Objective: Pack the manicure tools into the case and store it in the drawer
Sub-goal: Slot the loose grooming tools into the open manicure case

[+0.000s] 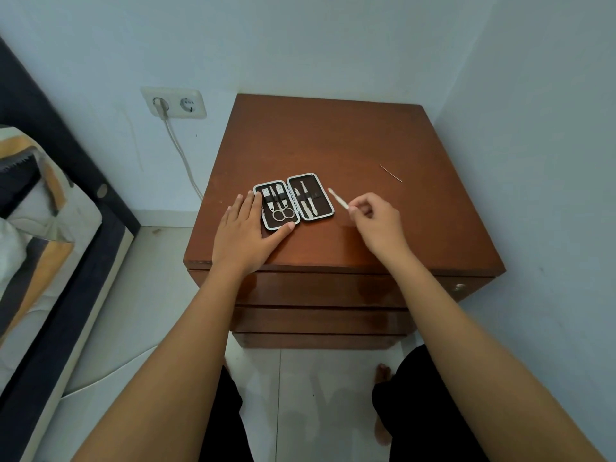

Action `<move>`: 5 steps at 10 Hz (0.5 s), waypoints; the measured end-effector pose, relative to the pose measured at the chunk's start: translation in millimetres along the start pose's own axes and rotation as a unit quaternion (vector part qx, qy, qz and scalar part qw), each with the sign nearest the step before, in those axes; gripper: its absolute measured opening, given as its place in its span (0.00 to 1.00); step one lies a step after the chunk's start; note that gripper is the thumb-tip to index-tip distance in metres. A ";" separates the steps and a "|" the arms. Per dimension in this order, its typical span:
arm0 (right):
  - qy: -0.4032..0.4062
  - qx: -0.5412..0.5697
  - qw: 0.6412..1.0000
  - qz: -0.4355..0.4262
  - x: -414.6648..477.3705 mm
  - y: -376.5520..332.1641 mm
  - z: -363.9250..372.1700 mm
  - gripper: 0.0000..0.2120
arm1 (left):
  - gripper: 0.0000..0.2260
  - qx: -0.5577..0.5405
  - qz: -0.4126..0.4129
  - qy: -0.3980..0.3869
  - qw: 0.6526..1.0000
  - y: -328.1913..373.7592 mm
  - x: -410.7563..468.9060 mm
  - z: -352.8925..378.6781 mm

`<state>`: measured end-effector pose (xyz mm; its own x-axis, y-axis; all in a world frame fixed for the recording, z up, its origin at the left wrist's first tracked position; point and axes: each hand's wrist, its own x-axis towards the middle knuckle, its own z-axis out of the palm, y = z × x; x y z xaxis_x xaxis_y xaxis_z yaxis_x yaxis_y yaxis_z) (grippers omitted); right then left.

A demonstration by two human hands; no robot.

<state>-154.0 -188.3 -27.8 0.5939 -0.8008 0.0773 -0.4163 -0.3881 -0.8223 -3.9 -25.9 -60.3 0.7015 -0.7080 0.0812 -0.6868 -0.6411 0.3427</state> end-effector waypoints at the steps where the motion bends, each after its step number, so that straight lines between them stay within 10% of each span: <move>1: -0.024 -0.003 1.000 0.006 -4.2 -5.3 17.7 0.04 | 0.40 -0.001 0.000 -0.001 1.000 0.5 -0.2 -0.7; 5: 0.010 -0.058 0.998 -0.004 -3.9 -15.7 29.0 0.05 | 0.40 0.000 0.000 0.004 1.000 1.5 -0.8 -1.2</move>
<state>-129.8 -165.9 -31.6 0.5848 -0.8054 0.0961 -0.4884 -0.4442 -0.7510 -5.2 -26.0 -58.7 0.7036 -0.7050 0.0887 -0.6861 -0.6415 0.3432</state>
